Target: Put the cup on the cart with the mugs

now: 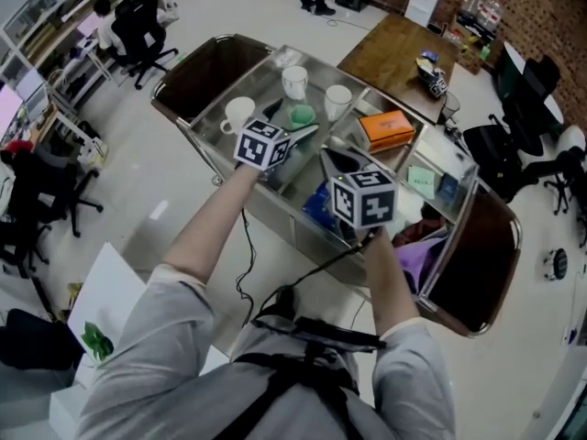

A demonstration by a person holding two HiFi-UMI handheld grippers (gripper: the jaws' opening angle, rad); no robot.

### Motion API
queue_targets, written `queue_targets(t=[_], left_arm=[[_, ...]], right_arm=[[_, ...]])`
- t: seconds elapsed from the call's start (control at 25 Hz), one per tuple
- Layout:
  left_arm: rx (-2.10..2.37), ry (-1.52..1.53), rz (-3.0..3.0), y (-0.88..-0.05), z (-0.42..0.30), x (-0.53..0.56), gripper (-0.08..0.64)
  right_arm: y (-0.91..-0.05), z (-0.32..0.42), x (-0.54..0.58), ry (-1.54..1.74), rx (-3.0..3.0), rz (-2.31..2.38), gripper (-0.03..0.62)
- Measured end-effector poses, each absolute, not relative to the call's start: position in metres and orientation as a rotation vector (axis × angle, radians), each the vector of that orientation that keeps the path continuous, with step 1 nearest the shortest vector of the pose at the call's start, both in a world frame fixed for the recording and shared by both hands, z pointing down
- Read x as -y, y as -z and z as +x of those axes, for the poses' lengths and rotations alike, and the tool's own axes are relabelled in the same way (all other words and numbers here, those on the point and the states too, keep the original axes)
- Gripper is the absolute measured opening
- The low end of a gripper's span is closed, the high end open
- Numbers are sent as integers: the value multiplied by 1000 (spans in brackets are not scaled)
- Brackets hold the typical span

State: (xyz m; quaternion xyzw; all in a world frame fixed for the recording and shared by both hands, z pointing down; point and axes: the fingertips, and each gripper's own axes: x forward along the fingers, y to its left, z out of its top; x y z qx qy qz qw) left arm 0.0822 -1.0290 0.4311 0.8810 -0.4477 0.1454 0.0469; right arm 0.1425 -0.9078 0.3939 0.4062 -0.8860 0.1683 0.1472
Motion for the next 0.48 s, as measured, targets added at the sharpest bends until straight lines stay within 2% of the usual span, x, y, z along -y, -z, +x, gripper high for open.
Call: queue_targets(t=[0.28, 0.48], left_arm=[[1511, -413, 2658, -396, 74, 942, 437], [1634, -362, 2578, -390, 67, 873, 288]], right_arm=[[-383, 154, 861, -463, 2628, 1072, 9], [-382, 169, 821, -461, 2665, 1006, 9]])
